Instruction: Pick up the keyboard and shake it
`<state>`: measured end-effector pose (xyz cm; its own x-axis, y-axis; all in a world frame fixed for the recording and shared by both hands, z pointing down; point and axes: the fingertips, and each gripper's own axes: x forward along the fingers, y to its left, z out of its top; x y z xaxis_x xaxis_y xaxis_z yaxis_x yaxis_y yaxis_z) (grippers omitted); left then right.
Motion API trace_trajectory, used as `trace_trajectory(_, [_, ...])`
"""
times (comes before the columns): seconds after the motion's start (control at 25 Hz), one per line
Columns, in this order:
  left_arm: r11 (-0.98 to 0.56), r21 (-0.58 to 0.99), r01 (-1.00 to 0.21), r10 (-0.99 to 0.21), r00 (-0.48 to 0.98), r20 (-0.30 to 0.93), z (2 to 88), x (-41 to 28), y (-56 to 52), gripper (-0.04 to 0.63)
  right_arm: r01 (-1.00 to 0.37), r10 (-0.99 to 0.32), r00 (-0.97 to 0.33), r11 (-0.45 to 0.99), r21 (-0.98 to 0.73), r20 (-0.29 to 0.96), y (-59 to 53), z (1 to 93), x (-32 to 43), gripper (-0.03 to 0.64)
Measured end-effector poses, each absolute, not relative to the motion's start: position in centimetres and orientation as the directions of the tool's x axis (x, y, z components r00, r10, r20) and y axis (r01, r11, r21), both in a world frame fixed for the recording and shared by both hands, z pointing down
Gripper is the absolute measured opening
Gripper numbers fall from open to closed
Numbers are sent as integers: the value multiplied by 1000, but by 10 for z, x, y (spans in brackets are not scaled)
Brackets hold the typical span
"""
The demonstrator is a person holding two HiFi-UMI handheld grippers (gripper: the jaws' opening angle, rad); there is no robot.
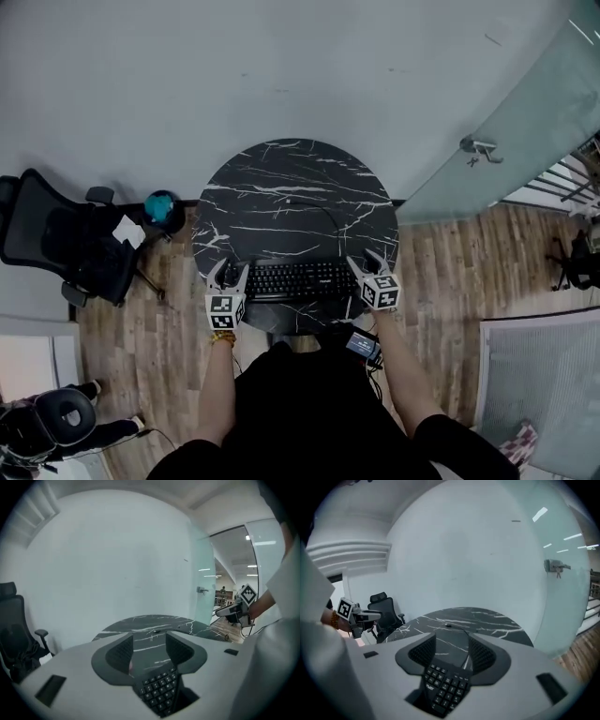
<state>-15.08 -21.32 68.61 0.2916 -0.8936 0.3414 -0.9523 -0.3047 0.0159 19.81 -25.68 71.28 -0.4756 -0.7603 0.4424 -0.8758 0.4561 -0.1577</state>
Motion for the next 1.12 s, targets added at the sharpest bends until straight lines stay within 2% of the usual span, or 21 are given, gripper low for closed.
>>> trace_trajectory(0.08, [-346, -41, -937, -902, 320, 291, 660, -130, -216, 215, -865, -781, -491, 490, -110, 385, -259, 684, 181, 191])
trace_trajectory(0.2, [-404, -151, -902, -903, 366, 225, 625, -100, -216, 193, -851, -805, -515, 521, -64, 293, -257, 639, 157, 177])
trace_trajectory(0.36, [-424, -203, -883, -906, 410, 110, 576, -68, -214, 155, -833, -821, -543, 553, 8, 176, -251, 581, 129, 169])
trace_trajectory(0.52, [-408, -208, -889, -909, 417, -1, 531, -54, -207, 115, -815, -820, -569, 572, 95, 60, -235, 525, 101, 157])
trace_trajectory(0.76, [-348, -206, -915, -913, 381, -148, 465, -49, -189, 64, -820, -824, -558, 529, 219, -96, -202, 447, 83, 102])
trace_trajectory(0.92, [-320, -229, -919, -909, 366, -200, 436, -44, -174, 52, -828, -821, -546, 498, 258, -169, -179, 413, 83, 94])
trace_trajectory(1.12, [-316, -177, -932, -907, 351, -233, 426, -39, -166, 44, -883, -866, -453, 403, 241, -211, -171, 414, 76, 81])
